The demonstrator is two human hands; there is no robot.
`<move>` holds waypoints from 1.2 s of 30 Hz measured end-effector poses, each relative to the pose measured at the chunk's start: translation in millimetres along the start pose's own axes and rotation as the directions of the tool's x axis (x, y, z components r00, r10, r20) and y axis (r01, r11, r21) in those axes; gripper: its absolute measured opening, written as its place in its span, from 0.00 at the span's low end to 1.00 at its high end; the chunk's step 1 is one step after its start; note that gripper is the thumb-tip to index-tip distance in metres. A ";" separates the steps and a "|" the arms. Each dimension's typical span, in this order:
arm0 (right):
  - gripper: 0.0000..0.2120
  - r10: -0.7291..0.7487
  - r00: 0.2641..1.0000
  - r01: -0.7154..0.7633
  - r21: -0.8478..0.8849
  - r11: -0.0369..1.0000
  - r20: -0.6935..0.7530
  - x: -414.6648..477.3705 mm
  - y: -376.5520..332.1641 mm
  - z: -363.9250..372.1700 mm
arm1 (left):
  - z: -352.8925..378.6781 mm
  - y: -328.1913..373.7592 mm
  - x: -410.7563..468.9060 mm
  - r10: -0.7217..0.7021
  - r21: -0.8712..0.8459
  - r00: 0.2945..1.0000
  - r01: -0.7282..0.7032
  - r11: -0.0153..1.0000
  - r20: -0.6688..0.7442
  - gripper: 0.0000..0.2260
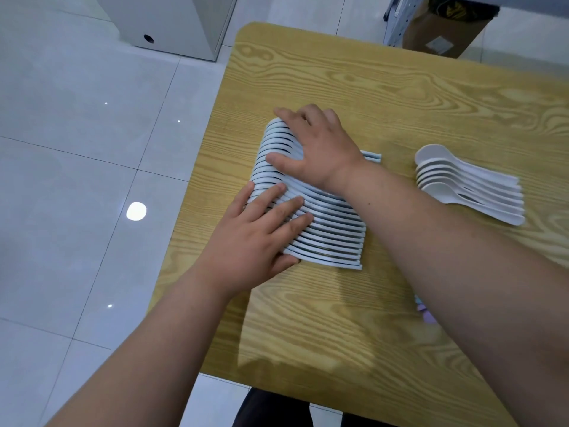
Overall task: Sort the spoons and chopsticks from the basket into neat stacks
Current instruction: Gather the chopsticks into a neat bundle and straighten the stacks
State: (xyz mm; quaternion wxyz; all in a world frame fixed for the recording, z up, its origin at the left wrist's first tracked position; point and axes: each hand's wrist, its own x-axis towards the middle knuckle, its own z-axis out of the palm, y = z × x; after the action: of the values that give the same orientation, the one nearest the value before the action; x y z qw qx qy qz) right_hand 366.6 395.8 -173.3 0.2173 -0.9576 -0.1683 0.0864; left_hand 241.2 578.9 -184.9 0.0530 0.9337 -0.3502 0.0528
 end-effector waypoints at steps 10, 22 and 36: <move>0.25 0.075 0.995 -0.075 0.001 0.997 -0.072 -28.7 38.0 -5.4 | -6.8 4.6 13.2 -0.037 0.022 0.998 0.036 0.999 0.043 0.29; 0.29 0.010 0.992 -0.029 -0.149 0.988 -0.124 -36.7 46.8 0.2 | -9.9 13.3 19.9 -0.152 0.038 0.982 0.148 0.988 0.114 0.39; 0.36 0.070 0.997 -0.062 -0.204 0.977 0.033 -45.7 51.4 -6.9 | -15.8 15.1 20.6 -0.133 0.098 0.971 0.115 0.988 0.200 0.46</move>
State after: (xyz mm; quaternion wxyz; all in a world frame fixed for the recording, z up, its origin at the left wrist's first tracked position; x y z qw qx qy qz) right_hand 340.5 333.1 -185.9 0.1124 -0.9779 -0.1487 0.0951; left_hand 245.7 556.4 -165.5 -0.0205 0.9556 -0.2921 -0.0328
